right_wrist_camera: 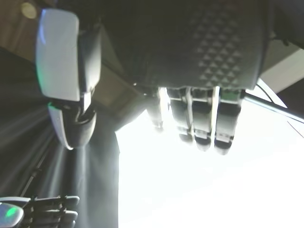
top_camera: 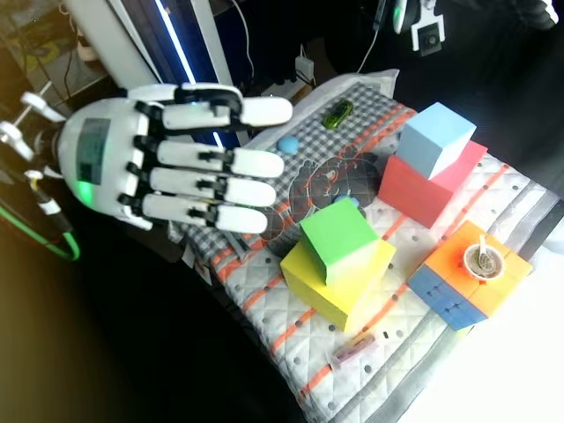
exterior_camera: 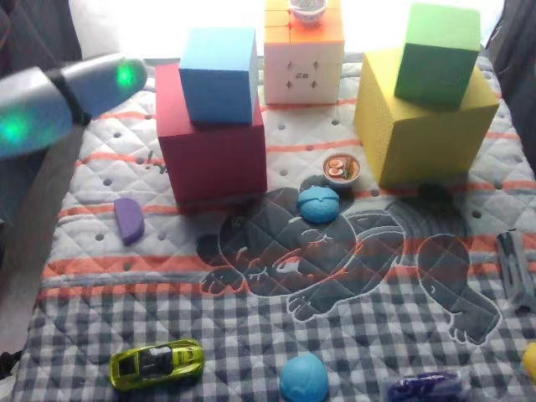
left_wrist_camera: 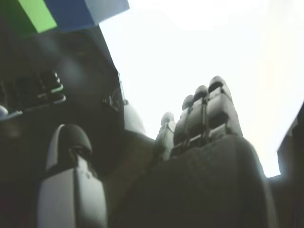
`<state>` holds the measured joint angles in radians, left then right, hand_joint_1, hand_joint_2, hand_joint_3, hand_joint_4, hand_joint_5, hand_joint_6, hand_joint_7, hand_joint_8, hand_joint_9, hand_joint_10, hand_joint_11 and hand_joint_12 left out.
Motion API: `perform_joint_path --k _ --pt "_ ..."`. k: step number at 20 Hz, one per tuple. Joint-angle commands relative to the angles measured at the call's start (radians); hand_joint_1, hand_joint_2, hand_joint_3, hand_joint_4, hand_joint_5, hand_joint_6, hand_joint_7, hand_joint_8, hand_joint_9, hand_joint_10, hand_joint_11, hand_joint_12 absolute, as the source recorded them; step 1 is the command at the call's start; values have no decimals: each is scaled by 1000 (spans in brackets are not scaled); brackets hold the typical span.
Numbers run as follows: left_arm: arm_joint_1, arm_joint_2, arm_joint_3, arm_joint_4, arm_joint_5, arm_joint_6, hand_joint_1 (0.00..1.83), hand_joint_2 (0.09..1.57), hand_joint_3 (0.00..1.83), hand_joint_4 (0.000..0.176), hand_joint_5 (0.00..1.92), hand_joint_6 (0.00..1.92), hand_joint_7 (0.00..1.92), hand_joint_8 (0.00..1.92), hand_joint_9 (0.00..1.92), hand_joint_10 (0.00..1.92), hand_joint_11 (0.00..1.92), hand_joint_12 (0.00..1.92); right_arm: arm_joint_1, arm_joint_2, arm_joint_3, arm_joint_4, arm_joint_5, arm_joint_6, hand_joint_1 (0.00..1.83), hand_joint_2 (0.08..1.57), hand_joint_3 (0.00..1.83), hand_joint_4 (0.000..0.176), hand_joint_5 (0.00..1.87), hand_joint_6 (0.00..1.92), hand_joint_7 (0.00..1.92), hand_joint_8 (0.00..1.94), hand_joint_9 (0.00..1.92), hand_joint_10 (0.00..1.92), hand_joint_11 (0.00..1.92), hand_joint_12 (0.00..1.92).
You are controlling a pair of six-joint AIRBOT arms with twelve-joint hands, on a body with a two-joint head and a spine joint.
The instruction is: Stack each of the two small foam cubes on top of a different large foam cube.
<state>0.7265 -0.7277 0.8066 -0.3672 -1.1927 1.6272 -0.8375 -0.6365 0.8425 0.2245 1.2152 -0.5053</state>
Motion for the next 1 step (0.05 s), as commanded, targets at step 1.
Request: perform_joint_path --k 1 --pt "3 10 -1 12 -178 -14 606 1055 0 173 0 0 0 0 0 0 1 178 -6 2 3 24 207 4 480 1072 7 88 0 0 0 0 0 0 4 2"
